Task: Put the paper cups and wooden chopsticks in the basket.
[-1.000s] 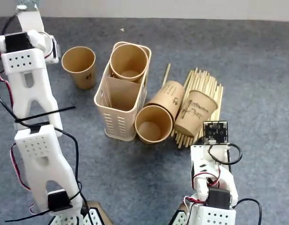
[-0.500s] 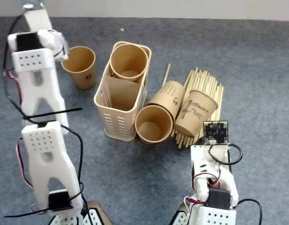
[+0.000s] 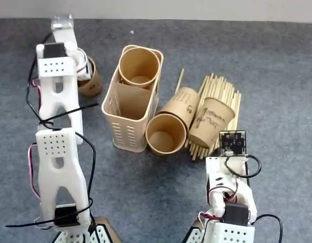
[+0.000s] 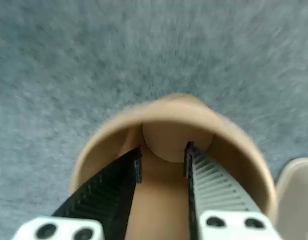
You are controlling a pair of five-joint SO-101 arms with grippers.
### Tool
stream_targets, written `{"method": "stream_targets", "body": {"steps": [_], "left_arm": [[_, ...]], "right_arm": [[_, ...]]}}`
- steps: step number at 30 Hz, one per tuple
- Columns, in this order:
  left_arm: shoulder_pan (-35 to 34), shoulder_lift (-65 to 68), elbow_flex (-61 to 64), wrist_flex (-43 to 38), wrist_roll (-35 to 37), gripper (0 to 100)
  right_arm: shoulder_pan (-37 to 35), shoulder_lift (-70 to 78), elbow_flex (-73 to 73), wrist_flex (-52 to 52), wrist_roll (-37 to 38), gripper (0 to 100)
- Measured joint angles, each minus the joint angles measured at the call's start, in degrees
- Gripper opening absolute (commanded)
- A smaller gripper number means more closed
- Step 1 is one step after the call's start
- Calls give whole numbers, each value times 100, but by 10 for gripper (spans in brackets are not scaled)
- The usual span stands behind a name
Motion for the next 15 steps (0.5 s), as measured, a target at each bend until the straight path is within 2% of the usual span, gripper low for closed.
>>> {"method": "stream_targets", "body": {"steps": [3,7,15], "left_arm": [[0,149,0,-18,9,3],[-9,193,-149,-18,-26,2],[-9,132,-1275,343,-774,5]], "right_arm": [[0,0,0,0,0,163],[0,0,0,0,0,163],[0,0,0,0,0,163]]}}
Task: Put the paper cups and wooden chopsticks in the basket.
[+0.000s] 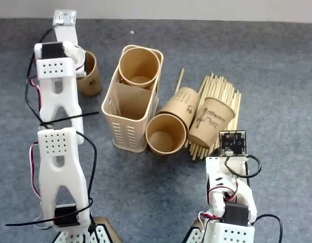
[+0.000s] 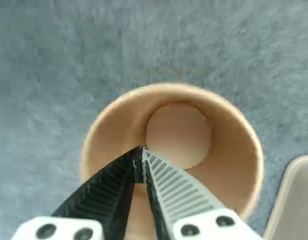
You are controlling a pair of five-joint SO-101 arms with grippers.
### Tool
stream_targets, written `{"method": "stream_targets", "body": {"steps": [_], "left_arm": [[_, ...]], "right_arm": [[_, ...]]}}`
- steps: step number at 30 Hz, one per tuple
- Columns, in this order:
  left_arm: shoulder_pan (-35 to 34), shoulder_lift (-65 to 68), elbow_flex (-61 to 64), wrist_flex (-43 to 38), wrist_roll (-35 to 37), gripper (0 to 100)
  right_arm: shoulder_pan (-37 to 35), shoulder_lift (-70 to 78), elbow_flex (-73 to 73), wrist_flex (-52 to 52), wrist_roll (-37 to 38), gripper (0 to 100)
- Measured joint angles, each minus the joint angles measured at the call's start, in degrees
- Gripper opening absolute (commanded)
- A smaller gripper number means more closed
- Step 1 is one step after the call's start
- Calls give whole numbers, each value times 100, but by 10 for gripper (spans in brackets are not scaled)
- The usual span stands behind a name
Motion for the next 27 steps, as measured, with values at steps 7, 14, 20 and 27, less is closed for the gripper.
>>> {"method": "stream_targets", "body": {"steps": [7,14,20,27], "left_arm": [[0,-615,-545,431,-132,156],[-70,-598,-563,571,-114,172],[-273,141,-563,510,97,168],[-264,958,-563,220,114,43]], "right_arm": [[0,0,0,0,0,163],[0,0,0,0,0,163],[0,0,0,0,0,163],[0,0,0,0,0,163]]}}
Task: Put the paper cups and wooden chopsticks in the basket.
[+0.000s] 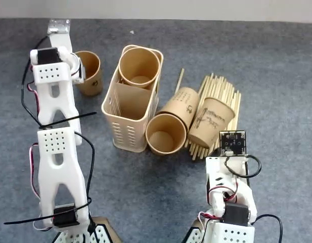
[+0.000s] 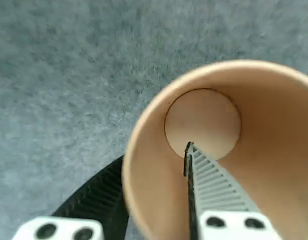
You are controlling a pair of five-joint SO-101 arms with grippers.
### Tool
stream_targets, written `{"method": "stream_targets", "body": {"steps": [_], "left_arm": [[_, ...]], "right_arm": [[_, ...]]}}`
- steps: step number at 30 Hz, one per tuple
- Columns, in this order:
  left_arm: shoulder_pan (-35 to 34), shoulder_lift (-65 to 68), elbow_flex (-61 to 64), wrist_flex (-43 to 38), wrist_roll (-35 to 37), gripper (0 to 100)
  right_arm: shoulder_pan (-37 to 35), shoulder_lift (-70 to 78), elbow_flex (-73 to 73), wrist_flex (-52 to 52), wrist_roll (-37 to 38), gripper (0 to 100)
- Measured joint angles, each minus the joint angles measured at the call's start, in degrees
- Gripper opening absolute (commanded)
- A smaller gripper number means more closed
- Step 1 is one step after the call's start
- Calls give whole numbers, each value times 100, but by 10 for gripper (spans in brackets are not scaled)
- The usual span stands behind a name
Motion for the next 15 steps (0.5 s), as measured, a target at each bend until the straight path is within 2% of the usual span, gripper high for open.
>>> {"method": "stream_targets", "body": {"steps": [1,9,15], "left_arm": [[9,18,0,-53,0,6],[185,-9,-281,-141,-35,4],[273,-1266,-325,404,-290,4]], "right_arm": [[0,0,0,0,0,163],[0,0,0,0,0,163],[0,0,0,0,0,163]]}}
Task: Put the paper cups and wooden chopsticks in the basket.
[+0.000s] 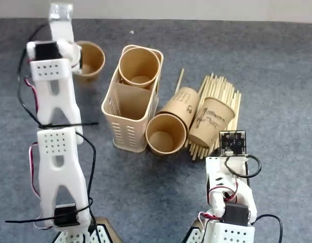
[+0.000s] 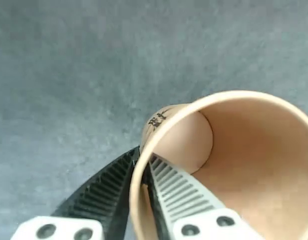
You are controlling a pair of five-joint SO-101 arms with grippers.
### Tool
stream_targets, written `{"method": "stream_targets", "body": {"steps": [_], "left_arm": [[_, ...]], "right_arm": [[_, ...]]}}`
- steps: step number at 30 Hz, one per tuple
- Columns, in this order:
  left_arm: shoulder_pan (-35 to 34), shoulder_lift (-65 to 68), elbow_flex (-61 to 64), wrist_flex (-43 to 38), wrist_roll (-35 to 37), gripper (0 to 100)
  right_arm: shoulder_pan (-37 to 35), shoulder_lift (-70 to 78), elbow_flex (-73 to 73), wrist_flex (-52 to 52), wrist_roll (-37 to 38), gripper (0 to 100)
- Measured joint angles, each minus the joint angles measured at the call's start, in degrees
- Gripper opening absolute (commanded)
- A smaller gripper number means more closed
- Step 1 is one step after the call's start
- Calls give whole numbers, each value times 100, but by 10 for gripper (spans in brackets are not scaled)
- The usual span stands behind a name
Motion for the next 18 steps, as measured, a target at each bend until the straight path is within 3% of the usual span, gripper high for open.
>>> {"method": "stream_targets", "body": {"steps": [6,12,18], "left_arm": [[492,-2629,1811,79,-9,4],[1741,-5407,3305,70,-105,4],[2277,-5881,3402,-316,-237,4]], "right_arm": [[0,0,0,0,0,163],[0,0,0,0,0,163],[0,0,0,0,0,163]]}}
